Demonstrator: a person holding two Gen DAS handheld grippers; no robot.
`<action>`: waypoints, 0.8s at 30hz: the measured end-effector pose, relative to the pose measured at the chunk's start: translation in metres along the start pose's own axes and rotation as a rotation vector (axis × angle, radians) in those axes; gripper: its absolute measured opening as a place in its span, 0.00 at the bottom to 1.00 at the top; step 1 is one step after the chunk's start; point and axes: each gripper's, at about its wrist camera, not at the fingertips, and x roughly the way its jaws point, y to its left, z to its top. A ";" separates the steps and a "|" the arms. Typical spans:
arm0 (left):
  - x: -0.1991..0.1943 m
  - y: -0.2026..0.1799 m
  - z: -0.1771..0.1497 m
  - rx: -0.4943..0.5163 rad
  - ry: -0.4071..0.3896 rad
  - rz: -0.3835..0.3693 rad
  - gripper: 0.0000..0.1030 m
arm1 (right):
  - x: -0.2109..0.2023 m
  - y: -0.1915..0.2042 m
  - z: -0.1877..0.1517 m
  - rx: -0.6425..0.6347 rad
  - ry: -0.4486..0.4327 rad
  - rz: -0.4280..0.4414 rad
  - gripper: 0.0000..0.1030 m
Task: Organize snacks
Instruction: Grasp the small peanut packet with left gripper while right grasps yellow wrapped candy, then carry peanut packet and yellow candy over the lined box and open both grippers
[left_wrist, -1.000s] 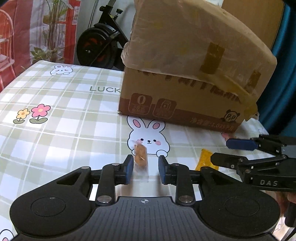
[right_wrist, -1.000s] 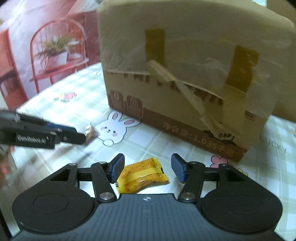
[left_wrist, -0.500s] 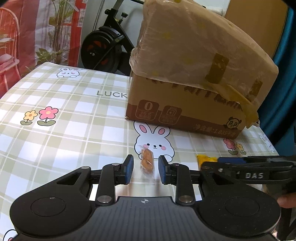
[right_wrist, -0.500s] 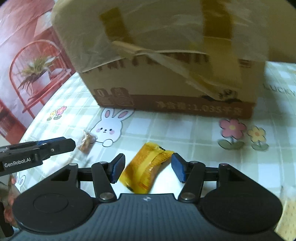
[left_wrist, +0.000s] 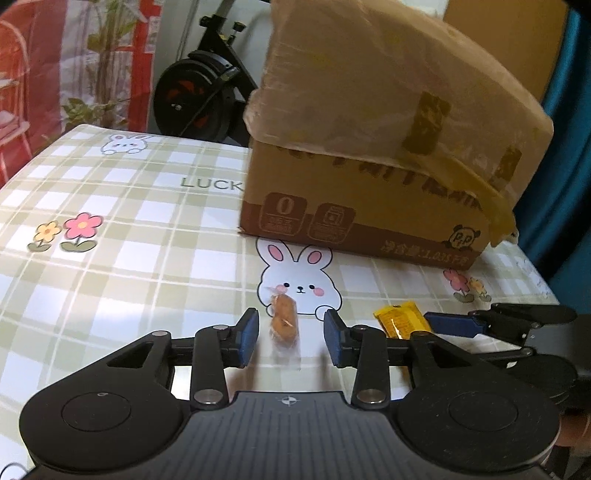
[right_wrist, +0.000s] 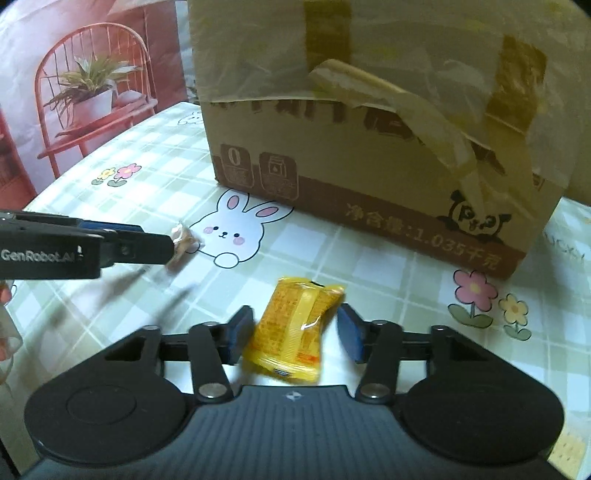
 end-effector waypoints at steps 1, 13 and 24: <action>0.004 -0.001 0.001 0.005 0.010 0.002 0.45 | 0.000 -0.001 0.001 0.003 -0.003 -0.005 0.39; 0.007 -0.010 -0.002 0.034 0.000 0.068 0.17 | -0.008 -0.005 -0.007 0.016 -0.037 -0.001 0.34; -0.050 -0.022 0.026 0.011 -0.147 0.015 0.17 | -0.061 -0.024 -0.007 0.081 -0.197 0.005 0.33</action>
